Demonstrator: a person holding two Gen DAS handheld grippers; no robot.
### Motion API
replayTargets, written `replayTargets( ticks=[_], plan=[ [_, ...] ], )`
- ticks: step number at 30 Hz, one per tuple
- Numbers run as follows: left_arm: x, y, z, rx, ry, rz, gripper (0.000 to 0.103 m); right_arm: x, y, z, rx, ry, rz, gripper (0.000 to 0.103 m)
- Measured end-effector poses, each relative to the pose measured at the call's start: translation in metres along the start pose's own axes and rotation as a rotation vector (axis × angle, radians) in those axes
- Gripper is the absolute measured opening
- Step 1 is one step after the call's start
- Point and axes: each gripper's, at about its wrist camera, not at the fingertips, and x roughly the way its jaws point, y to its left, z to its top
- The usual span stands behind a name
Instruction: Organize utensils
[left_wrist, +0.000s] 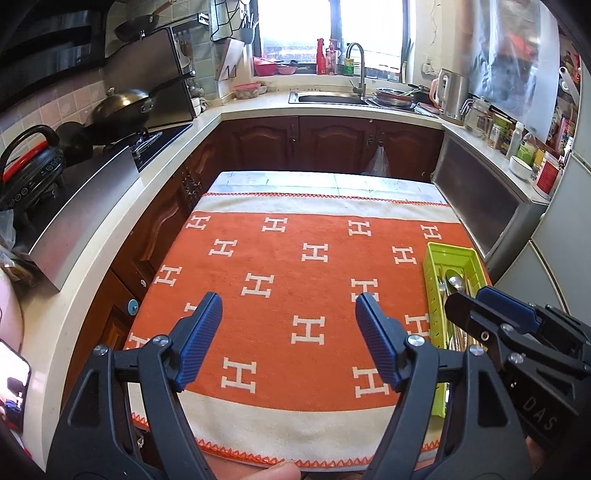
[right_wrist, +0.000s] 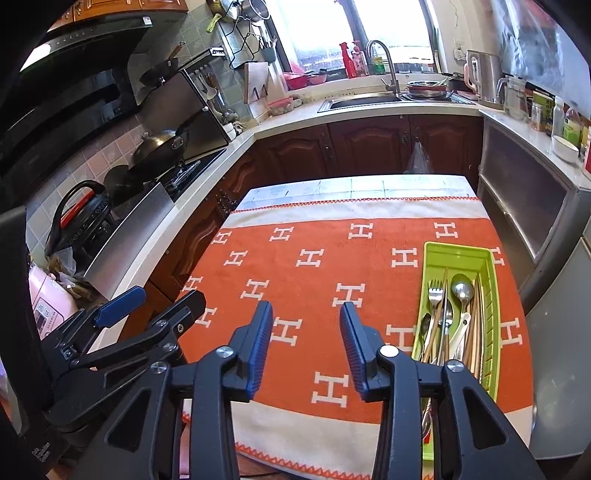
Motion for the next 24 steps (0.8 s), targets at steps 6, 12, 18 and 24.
replayTargets(
  ticks=[6, 12, 18, 24],
  plan=[
    [0.009, -0.002, 0.001, -0.006, 0.012, 0.002, 0.073, 0.008, -0.004, 0.001, 0.008, 0.004, -0.016, 0.047],
    [0.021, -0.004, 0.002, -0.006, 0.028, 0.002, 0.073, 0.016, -0.010, 0.002, 0.020, 0.019, -0.017, 0.047],
    [0.026, -0.005, 0.001, -0.009, 0.036, 0.007, 0.073, 0.020, -0.012, 0.002, 0.020, 0.023, -0.019, 0.047],
    [0.030, -0.005, 0.001, -0.008, 0.043, 0.010, 0.073, 0.024, -0.015, 0.002, 0.022, 0.029, -0.018, 0.047]
  ],
)
